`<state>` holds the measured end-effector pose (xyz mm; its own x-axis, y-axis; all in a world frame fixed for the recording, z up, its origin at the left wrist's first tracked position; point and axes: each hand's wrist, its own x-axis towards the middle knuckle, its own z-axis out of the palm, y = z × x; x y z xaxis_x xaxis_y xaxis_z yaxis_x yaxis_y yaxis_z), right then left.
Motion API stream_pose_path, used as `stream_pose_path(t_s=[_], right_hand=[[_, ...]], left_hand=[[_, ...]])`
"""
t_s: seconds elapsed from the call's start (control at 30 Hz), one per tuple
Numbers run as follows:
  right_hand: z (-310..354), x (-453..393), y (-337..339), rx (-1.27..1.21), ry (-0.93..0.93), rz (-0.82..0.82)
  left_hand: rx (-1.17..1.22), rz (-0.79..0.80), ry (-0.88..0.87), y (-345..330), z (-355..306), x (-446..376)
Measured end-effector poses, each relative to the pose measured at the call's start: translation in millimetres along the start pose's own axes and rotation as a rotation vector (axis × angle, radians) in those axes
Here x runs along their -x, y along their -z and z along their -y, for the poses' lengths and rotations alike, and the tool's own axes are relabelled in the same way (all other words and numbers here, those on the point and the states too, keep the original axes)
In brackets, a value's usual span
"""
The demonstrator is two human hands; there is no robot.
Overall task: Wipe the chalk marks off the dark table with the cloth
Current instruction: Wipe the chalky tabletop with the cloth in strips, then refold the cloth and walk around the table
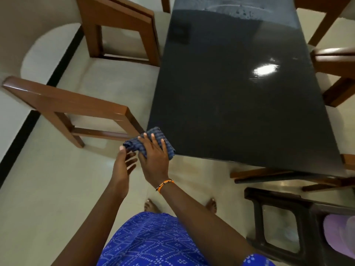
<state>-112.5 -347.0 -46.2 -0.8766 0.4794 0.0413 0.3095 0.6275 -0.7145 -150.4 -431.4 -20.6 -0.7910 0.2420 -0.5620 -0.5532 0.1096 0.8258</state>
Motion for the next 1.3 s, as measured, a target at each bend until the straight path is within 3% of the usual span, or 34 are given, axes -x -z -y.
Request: stream_pose_path(t_s=[0.13, 0.3, 0.47, 0.6, 0.7, 0.77, 0.87, 0.93, 1.1, 1.3], right_hand=[[40, -7, -9, -0.114, -0.024, 0.047], [75, -17, -24, -0.156, 0.019, 0.197], [111, -31, -46, -0.12, 0.083, 0.421], [140, -56, -62, -0.267, 0.125, 0.681], [170, -77, -77, -0.502, -0.103, 0.607], [184, -101, -95, -0.446, -0.24, 0.545], [207, -138, -126, -0.589, -0.564, 0.798], [228, -161, -147, -0.685, -0.672, 0.901], [296, -225, -205, -0.764, -0.643, 0.893], [384, -304, -268, -0.656, -0.405, 0.794]], left_hand=[[0.261, 0.212, 0.049, 28, -18, -3], [0.344, 0.234, -0.003, 64, -34, -7], [0.319, 0.066, 0.004, 98, -57, -14], [0.393, -0.135, 0.021, 138, -73, -25], [0.513, -0.202, 0.042, 174, -86, -38], [0.581, -0.212, 0.023, 201, -95, -50], [0.586, -0.232, -0.009, 240, -111, -74], [0.545, -0.242, -0.007, 267, -125, -95], [0.501, -0.271, 0.089, 336, -170, -161], [0.488, -0.187, 0.068, 414, -245, -240]])
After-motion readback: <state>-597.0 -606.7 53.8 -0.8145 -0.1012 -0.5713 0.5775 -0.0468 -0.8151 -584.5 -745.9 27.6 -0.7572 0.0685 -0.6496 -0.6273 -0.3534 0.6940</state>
